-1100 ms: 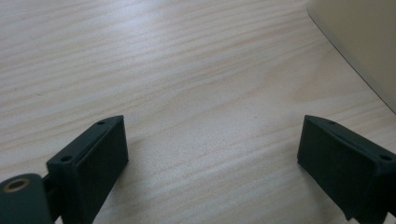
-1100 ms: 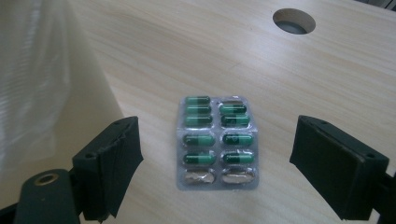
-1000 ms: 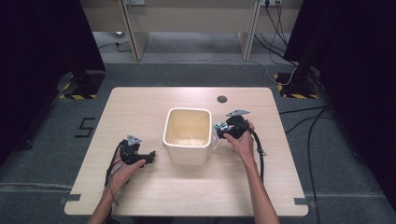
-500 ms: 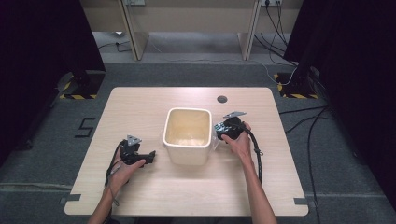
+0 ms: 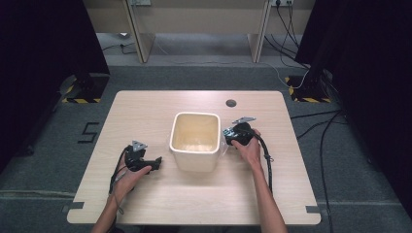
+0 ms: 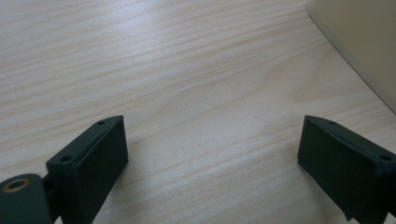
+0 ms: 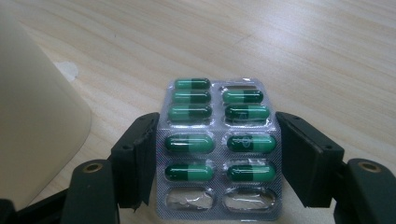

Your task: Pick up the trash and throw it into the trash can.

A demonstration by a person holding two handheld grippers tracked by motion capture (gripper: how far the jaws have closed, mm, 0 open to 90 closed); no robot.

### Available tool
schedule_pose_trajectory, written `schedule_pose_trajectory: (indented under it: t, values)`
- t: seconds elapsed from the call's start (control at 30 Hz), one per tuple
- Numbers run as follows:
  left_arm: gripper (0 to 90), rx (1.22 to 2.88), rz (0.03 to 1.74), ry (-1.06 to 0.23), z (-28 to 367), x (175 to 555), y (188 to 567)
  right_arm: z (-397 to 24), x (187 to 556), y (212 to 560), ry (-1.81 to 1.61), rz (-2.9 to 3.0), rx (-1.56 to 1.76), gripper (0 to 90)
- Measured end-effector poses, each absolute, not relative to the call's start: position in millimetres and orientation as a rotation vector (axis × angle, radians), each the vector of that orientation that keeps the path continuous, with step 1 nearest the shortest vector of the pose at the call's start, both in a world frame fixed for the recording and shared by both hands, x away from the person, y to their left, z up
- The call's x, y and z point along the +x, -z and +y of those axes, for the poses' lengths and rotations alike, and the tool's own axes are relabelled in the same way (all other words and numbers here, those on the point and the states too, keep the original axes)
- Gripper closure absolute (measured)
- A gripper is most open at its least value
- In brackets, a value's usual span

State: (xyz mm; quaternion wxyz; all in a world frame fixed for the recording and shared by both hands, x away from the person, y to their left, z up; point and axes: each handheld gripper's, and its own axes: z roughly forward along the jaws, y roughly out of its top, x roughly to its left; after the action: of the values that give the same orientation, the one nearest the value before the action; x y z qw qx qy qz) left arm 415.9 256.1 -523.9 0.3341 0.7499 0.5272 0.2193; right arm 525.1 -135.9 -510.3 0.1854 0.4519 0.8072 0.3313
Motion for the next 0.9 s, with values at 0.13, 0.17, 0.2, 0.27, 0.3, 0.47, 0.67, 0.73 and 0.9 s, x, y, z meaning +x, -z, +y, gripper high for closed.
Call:
schedule_pose_trajectory:
  t: [0.13, 0.17, 0.2, 0.27, 0.3, 0.47, 0.67, 0.73, 0.9]
  values:
    - [7.7, 1.958, 1.376, -0.572, 256, 416, 524, -140, 520, 505, -0.923, 2.254, 1.274, 34.0]
    - [7.7, 1.958, 1.376, -0.572, 256, 416, 524, -141, 519, 502, -0.931, 2.247, 1.274, 34.0]
    - [7.7, 1.958, 1.376, -0.572, 256, 416, 524, -141, 519, 502, -0.931, 2.247, 1.274, 34.0]
    - [7.7, 1.958, 1.376, -0.572, 256, 416, 524, -145, 513, 492, -0.946, 2.228, 1.274, 34.1]
    - [7.7, 1.958, 1.376, -0.572, 256, 416, 524, -146, 511, 488, -0.946, 2.226, 1.267, 34.1]
    - [7.6, 1.959, 1.375, -0.572, 256, 416, 524, -152, 498, 472, -0.955, 2.218, 1.253, 34.1]
    - [7.6, 1.959, 1.375, -0.572, 256, 416, 524, -157, 486, 457, -0.974, 2.205, 1.247, 34.1]
    - [7.6, 1.958, 1.375, -0.572, 256, 416, 524, -158, 481, 449, -0.98, 2.201, 1.243, 34.1]
    - [7.6, 1.955, 1.376, -0.572, 256, 416, 524, -157, 470, 427, -0.994, 2.194, 1.209, 34.1]
